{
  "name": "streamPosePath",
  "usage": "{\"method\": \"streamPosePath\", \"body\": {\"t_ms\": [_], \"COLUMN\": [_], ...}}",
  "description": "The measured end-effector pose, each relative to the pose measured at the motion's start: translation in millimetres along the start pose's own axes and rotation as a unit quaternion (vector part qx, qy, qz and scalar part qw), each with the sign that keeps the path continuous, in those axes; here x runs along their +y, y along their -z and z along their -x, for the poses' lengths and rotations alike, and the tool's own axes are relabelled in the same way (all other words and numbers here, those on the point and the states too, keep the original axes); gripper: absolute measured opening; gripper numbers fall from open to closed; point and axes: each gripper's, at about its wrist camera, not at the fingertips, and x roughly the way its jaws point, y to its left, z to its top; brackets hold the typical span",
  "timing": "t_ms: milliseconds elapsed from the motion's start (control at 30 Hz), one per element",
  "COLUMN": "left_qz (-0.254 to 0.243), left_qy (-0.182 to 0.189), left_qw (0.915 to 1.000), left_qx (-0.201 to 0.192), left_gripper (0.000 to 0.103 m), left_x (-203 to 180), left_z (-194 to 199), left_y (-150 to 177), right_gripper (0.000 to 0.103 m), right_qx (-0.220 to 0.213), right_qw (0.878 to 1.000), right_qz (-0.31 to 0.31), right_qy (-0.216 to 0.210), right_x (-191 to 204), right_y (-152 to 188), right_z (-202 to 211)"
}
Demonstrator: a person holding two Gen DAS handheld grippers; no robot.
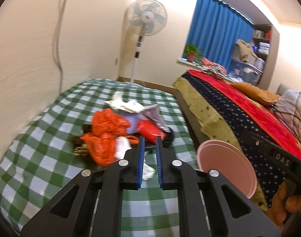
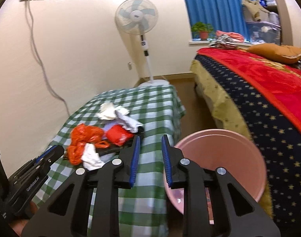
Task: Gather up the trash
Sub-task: 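Grasp the orange plastic bag with the left gripper while the right gripper grasps white tissue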
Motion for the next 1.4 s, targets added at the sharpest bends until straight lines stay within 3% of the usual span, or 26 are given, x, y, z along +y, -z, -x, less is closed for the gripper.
{"method": "streamPosePath", "body": {"t_ms": [500,1000,1033,1133,1233,1400], "left_qz": [0.053,0.072,0.072,0.068,0.063,0.055], "left_qy": [-0.073,-0.098,-0.098,-0.095,-0.089,-0.077], "left_qw": [0.9958,0.9926,0.9926,0.9931,0.9939,0.9953], "left_qx": [-0.017,0.000,0.001,0.005,0.011,0.020], "left_gripper": [0.006,0.006,0.006,0.006,0.006,0.006], "left_x": [56.6,81.2,81.9,82.0,79.6,71.7], "left_z": [-1.6,-23.2,-24.7,-29.6,-35.2,-44.7], "left_y": [-7.9,-3.2,-3.1,-3.5,-2.6,0.0], "right_gripper": [0.023,0.031,0.030,0.014,0.010,0.007], "right_qx": [0.054,0.122,0.130,0.153,0.153,0.118], "right_qw": [0.994,0.986,0.984,0.980,0.979,0.986], "right_qz": [0.035,0.047,0.048,0.058,0.054,0.044], "right_qy": [-0.085,-0.107,-0.108,-0.114,-0.125,-0.114], "right_x": [73.2,101.3,101.5,104.2,102.5,88.7], "right_y": [23.2,43.2,44.8,51.2,51.2,39.3], "right_z": [-66.6,-128.9,-131.9,-139.4,-136.1,-116.0]}}
